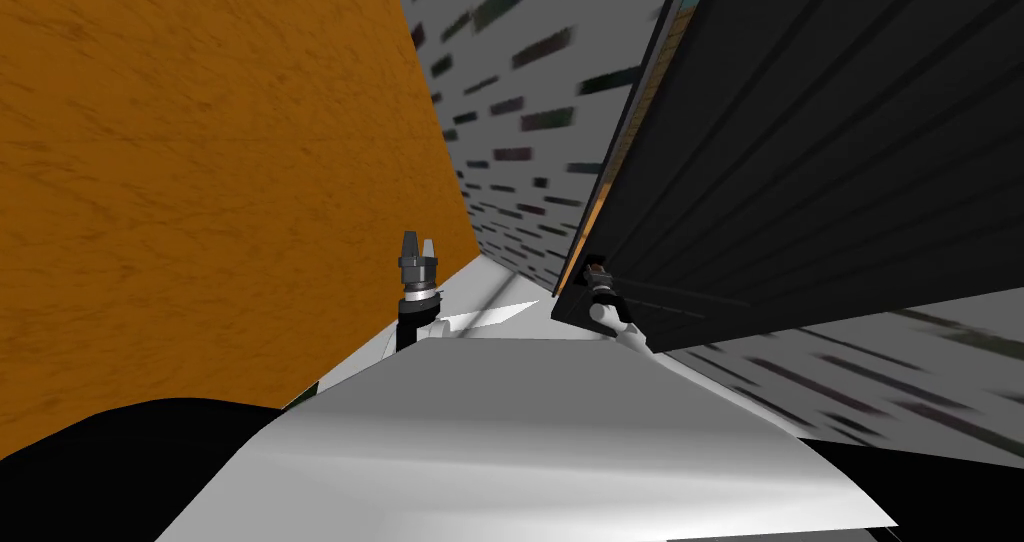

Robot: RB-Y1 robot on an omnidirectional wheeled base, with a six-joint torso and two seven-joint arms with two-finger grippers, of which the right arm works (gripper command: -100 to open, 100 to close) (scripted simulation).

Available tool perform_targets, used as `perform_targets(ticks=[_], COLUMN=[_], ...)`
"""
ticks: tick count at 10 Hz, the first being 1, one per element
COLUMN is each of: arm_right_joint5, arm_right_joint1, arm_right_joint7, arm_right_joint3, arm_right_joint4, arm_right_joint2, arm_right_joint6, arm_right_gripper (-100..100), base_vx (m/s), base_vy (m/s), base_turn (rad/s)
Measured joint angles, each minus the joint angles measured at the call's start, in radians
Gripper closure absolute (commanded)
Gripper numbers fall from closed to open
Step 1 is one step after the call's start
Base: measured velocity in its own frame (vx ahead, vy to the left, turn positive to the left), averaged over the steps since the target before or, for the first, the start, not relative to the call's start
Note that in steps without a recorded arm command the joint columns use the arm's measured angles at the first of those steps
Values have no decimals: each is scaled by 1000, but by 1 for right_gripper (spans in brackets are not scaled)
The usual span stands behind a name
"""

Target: Pull the door open

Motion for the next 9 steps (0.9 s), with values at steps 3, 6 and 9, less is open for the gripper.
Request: perform_targets(ticks=[3, 6, 9], arm_right_joint5=[-1, 2, 3], arm_right_joint1=[16, 32, 45], arm_right_joint7=[-19, -49, -79], arm_right_joint3=[19, 57, 88], arm_right_joint4=[-14, -30, -50], arm_right_joint2=[-21, -46, -76], arm_right_joint6=[-2, -12, -20], arm_right_gripper=[100, 100, 100], base_vx=[-216, -206, -216], base_vy=[-33, -71, -54], base_turn=[124, 127, 100])
